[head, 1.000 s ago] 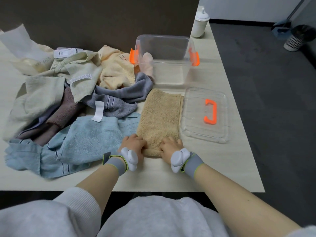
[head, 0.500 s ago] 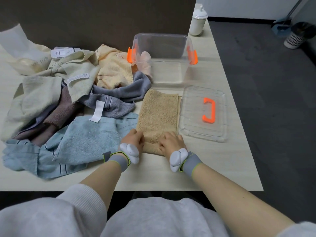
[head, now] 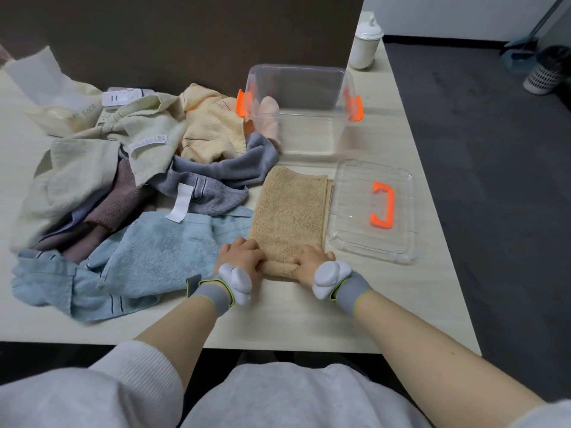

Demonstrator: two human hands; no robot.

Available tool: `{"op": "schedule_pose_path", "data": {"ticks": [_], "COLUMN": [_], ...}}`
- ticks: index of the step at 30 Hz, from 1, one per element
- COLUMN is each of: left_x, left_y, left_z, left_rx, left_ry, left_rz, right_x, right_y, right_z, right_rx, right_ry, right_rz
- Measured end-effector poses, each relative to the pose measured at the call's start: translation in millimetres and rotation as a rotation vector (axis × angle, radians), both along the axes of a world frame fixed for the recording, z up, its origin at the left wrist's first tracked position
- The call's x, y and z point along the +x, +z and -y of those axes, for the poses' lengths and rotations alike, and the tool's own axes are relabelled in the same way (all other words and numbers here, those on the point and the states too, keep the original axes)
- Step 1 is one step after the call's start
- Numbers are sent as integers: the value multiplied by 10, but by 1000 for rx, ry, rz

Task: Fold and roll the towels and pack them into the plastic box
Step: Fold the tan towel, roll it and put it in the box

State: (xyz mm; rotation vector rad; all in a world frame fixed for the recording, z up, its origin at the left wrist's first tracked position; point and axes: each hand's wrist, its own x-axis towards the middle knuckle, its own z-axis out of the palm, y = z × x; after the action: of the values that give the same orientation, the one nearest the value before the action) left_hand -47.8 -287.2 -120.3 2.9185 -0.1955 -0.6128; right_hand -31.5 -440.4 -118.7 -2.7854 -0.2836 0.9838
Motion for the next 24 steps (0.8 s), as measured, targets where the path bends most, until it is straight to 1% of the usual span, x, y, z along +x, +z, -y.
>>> {"op": "schedule_pose_path", "data": {"ticks": [4,6,8,10,11,13,15,17,18,19,21,24], "left_x": [117,165,216,263,268,245,196,148,154,186,292,394], "left_y": [50,65,69,70,69,54,15,-14,-27,-45,-51,-5], "left_z": [8,7,13,15,13,20,23,16,3,-10,-8,27], "left_rx": [73,118,102,21,-19,-73,-107,-118,-100,-72,-25,-53], "left_ry": [-40,-64,-77,-38,-10,-19,-79,-96,-85,-68,-39,50], "left_rz": [-101,-132,-141,-129,-90,63,158,120,75,33,-19,-47], "right_x": [-132,-172,-140,-2,80,199,255,230,208,175,96,44], "right_y": [-11,-48,-45,-22,-12,15,-28,-50,-62,-87,-183,-278], "right_z": [-25,-27,-25,-20,-18,-20,-8,6,17,24,59,113], "right_rx": [143,161,148,165,171,176,209,283,301,322,349,327], "right_ry": [-6,95,131,45,1,-66,-118,-166,-150,-95,95,227], "right_rz": [282,321,267,158,100,-4,-17,64,163,276,455,489]}}
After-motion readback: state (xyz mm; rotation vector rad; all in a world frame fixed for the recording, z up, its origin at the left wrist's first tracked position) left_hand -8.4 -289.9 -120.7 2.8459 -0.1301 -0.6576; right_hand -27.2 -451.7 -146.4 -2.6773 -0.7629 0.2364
